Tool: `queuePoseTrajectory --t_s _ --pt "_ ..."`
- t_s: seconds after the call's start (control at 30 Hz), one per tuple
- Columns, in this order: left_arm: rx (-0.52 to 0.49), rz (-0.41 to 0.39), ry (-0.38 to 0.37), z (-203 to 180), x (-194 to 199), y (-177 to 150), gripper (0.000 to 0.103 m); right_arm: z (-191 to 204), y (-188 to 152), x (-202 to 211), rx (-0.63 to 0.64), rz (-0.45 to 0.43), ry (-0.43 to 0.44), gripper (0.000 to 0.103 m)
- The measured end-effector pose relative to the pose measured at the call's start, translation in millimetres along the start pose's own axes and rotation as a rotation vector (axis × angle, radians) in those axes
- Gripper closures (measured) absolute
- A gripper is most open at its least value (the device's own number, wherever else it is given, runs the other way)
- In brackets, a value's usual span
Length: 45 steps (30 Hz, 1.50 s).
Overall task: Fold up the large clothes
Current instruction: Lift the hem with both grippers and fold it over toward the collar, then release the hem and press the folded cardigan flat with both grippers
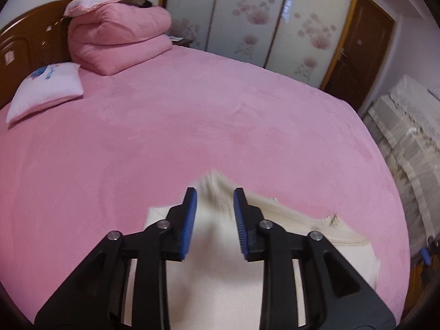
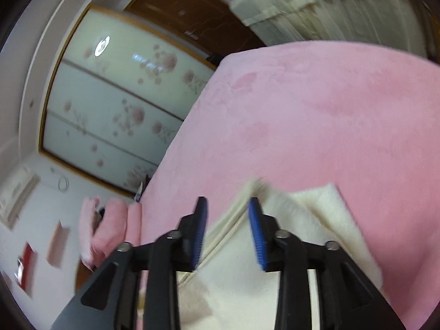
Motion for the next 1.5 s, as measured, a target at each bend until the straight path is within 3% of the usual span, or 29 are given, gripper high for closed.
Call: queuePoseTrajectory --t_s 0.03,0.1,0.23,0.33,0.5,0.57,0.73,0.8,0.83,0.93,1.03,1.23,1.33,1.43,1.5 --pt "-0.030 0.012 0.007 -7.8 -3.2 -1.7 0.060 -0.5 -1.8 -0.9 0.016 0.006 -0.008 0.068" --pt "-0.067 0.041 0.013 -19.8 -9.6 -9.8 0.055 -2.4 -8.7 -7.7 0.049 0.024 -0.041 0.067" --pt "-0.085 0.189 -0.076 -36.7 -35.8 -40.0 0.055 -20.2 -16.5 -26.8 0.062 0.061 -0.138 0.063" --pt "-0.059 0.311 -0.129 -44.4 -52.0 -69.7 0.055 -46.4 -26.9 -39.7 0.085 0.079 -0.256 0.048" --pt "-0.002 0.409 -0.189 -49.1 -63.1 -108.8 0.055 -87.9 -38.4 -74.2 0.253 0.192 -0.507 0.045" --pt "0.055 0.426 -0.205 -49.8 -64.4 -123.9 0.055 -100.7 -43.2 -84.8 0.305 0.242 -0.543 0.045" --pt "0.083 0.483 -0.220 -75.1 -60.2 -156.5 0.055 -121.9 -61.6 -107.3 0.379 0.343 -0.523 0.045" --pt "0.065 0.486 -0.227 -84.8 -56.7 -158.3 0.055 -127.1 -66.3 -116.2 0.399 0.360 -0.474 0.065" --pt "0.055 0.489 -0.233 -89.4 -56.2 -158.9 0.055 -128.2 -71.5 -118.0 0.400 0.368 -0.460 0.067" --pt "0.011 0.505 -0.239 -104.0 -57.5 -153.7 0.055 -140.5 -69.7 -127.3 0.423 0.386 -0.464 0.093" --pt "-0.041 0.503 -0.243 -120.1 -55.3 -148.4 0.055 -137.5 -64.9 -125.3 0.394 0.349 -0.428 0.096" --pt "-0.164 0.514 -0.220 -150.3 -56.7 -146.0 0.055 -136.3 -73.4 -105.6 0.405 0.271 -0.502 0.096" --pt "-0.191 0.498 -0.216 -152.9 -51.4 -147.4 0.055 -116.5 -76.5 -92.3 0.394 0.163 -0.511 0.094" --pt "-0.186 0.468 -0.226 -147.2 -41.1 -152.6 0.055 -88.1 -84.4 -67.4 0.419 0.022 -0.436 0.090" --pt "-0.181 0.464 -0.227 -143.4 -39.2 -158.5 0.055 -80.9 -98.1 -63.5 0.422 0.037 -0.362 0.090"
Point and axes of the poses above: each gripper's, at about its wrist camera, not at the fingertips, and x roughly against the way its jaws point, z to its left, y to its top, the point moved 1 cm from there along -x, roughly the way its jaws point, and after that the axes turned 15 degrees about -x, right-handed, at the moved point
